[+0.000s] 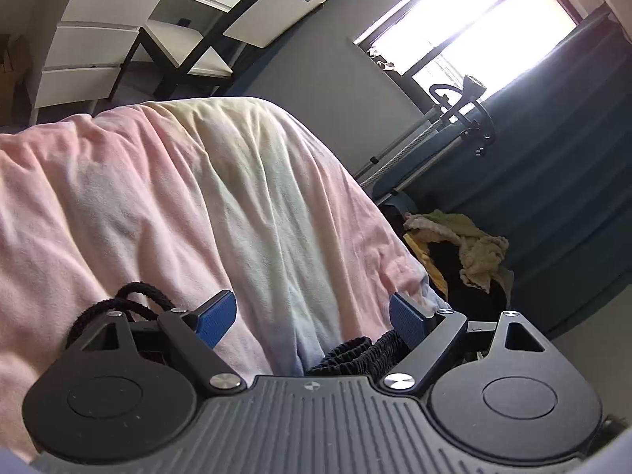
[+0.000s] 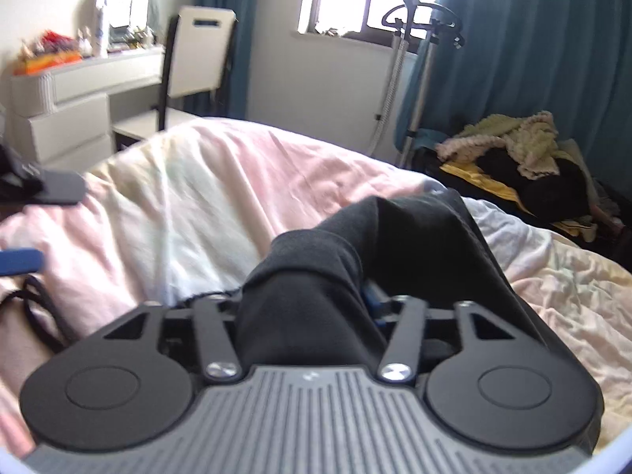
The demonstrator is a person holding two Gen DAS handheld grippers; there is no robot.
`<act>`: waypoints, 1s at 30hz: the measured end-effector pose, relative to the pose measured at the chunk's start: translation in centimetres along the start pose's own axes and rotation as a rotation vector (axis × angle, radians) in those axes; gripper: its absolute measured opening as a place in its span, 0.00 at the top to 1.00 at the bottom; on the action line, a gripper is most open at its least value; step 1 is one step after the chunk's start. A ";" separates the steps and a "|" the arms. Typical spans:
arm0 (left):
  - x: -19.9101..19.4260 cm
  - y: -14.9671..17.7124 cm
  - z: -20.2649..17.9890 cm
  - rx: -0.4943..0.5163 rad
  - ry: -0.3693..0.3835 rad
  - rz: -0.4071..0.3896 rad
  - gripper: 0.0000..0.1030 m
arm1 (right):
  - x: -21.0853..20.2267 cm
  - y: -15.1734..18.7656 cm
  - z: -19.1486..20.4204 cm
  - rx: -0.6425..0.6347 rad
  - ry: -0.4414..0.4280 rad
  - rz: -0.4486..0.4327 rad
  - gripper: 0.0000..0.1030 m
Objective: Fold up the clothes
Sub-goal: 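Hold the pants bundle with the left tool while the right tool pinches the leg beside it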
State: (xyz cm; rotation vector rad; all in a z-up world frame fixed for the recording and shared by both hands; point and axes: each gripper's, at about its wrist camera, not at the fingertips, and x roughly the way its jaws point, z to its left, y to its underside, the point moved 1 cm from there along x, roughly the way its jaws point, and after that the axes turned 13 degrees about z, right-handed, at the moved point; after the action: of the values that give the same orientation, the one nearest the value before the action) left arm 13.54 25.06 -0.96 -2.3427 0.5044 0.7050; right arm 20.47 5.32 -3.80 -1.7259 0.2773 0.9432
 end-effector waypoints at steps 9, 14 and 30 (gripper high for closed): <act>-1.2 1.6 -2.5 0.097 0.187 0.046 0.13 | -11.5 6.1 -4.6 0.023 -0.072 -0.114 0.17; -0.6 3.9 -4.9 0.160 0.305 0.133 0.13 | -13.7 14.3 -8.7 0.103 -0.060 -0.115 0.17; 8.3 6.4 -6.0 0.016 0.229 0.229 0.33 | -11.1 17.9 -0.6 -0.352 -0.155 -0.113 0.74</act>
State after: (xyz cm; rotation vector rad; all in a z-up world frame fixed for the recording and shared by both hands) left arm 18.87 14.98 -4.91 -2.3870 0.8868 0.5327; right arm 2.64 -4.90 -8.42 -1.9498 -0.0936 1.0822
